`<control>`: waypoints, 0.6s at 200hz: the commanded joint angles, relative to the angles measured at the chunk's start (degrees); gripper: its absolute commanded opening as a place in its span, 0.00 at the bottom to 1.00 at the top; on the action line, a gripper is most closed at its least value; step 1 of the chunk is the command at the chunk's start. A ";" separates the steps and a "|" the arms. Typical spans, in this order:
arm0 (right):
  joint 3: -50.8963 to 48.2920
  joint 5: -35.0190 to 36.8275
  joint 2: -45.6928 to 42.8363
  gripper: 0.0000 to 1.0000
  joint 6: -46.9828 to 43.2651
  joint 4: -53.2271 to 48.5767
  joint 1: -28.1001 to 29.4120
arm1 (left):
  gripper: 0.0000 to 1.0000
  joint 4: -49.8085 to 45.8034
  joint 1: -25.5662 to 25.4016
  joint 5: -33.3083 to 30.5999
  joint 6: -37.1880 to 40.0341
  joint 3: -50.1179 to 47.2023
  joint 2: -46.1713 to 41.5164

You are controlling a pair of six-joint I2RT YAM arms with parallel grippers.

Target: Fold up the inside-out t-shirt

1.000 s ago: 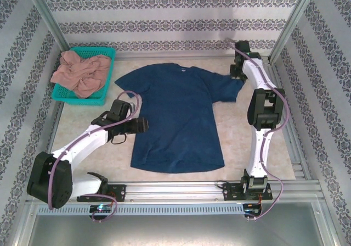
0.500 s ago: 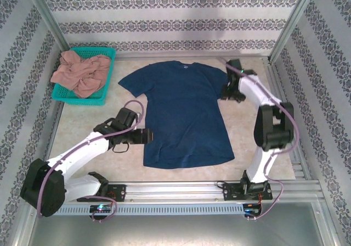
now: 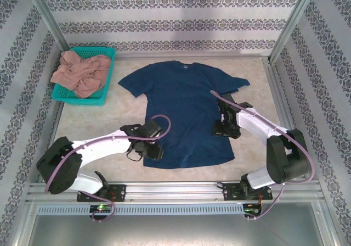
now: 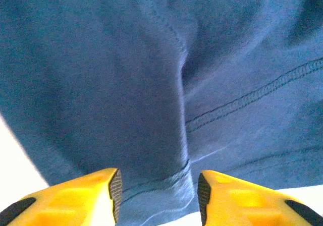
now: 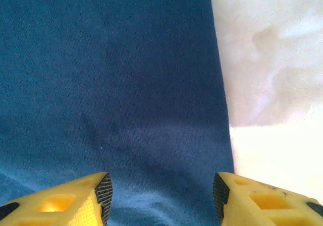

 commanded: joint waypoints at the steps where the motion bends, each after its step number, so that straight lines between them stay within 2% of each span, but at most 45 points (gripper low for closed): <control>1: -1.43 0.25 -3.22 0.57 1.39 -1.46 0.35 | 0.38 2.52 -1.40 1.86 0.84 0.84 2.39; 26: -3.53 -0.74 -5.52 0.58 2.33 -2.39 -0.43 | 0.21 5.01 -1.40 2.53 0.18 -0.45 3.80; 43: -4.59 -0.86 -7.59 0.58 3.43 -3.15 -1.54 | 0.06 4.78 -1.03 1.43 -0.05 -0.95 2.27; 74: -7.23 -3.95 -13.76 0.58 6.53 -3.18 -3.91 | 0.01 3.28 4.32 0.82 -1.53 -4.00 -8.98; 120: -10.72 -3.21 -16.76 0.57 11.77 -3.21 -0.99 | 0.00 0.99 13.54 5.81 -4.20 -9.02 -21.45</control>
